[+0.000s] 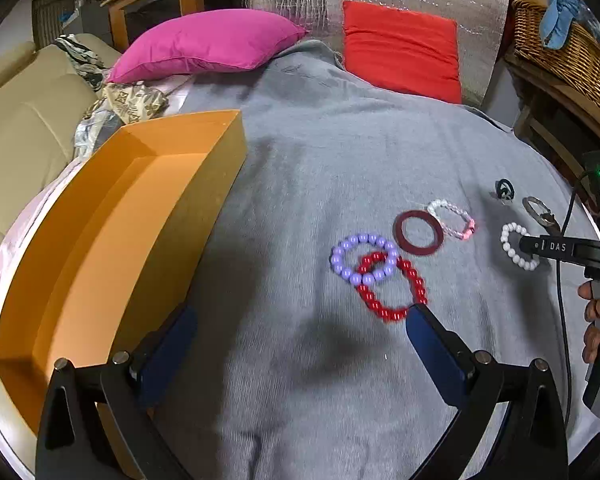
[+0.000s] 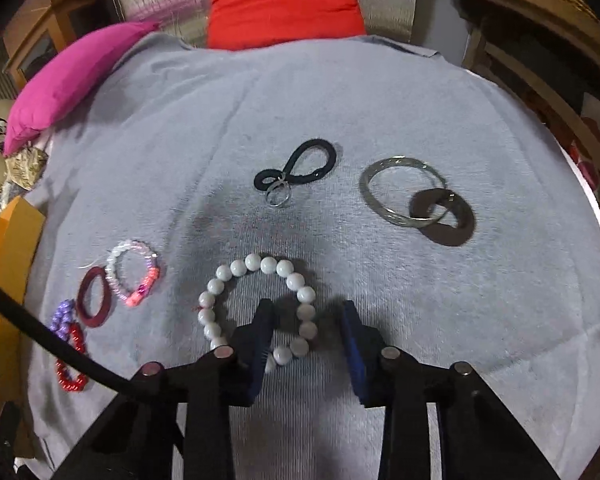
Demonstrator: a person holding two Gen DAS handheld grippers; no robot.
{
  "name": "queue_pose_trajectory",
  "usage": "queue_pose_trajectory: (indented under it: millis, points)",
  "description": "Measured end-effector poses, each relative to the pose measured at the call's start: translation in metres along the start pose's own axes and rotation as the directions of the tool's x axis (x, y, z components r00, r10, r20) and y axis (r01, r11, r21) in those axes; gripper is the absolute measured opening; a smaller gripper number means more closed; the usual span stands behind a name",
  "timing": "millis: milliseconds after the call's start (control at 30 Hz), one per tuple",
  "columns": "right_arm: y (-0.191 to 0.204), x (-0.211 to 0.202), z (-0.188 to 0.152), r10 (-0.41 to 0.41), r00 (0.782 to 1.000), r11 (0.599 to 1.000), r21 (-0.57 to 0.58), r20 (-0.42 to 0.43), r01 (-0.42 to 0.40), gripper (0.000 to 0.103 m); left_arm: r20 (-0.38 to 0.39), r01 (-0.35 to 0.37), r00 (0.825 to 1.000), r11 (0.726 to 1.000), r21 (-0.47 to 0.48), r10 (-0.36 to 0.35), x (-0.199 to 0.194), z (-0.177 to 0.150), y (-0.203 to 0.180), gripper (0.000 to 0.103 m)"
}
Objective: Organize jewelry
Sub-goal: 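Grasp the white bead bracelet with the right tool while the left tool grasps the purple bead bracelet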
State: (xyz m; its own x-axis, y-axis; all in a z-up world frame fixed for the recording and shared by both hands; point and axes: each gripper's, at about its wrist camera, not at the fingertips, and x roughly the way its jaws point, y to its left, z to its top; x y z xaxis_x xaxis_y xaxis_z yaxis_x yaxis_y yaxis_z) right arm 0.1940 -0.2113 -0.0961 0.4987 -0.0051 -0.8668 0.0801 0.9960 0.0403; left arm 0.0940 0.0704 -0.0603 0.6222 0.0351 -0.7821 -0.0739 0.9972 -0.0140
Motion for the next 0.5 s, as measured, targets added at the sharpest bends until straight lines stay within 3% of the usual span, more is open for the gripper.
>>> queue_pose_trajectory:
  millis: [33, 67, 367, 500]
  points:
    - [0.002, 0.000, 0.002, -0.001, 1.000, 1.000, -0.006, -0.002, 0.001, 0.027, -0.006, 0.003, 1.000, 1.000, 0.004, -0.003, 0.003, 0.003, 0.000, 0.103]
    - [0.002, 0.000, 0.004, 0.006, 1.000, 1.000, -0.010, -0.004, -0.007, 0.011, -0.014, 0.004, 1.000, 1.000, 0.008, -0.004, 0.008, 0.007, 0.001, 0.103]
    - [-0.008, -0.009, -0.019, 0.037, 0.999, 0.999, -0.031, 0.017, -0.037, 0.010, -0.162, 0.111, 0.981, 0.994, 0.003, -0.109, 0.058, 0.037, -0.003, 0.100]
    - [-0.014, -0.011, -0.024, 0.062, 0.998, 0.998, -0.021, 0.023, -0.061, 0.010, -0.213, 0.118, 0.970, 0.993, 0.011, -0.113, 0.076, 0.045, -0.008, 0.075]
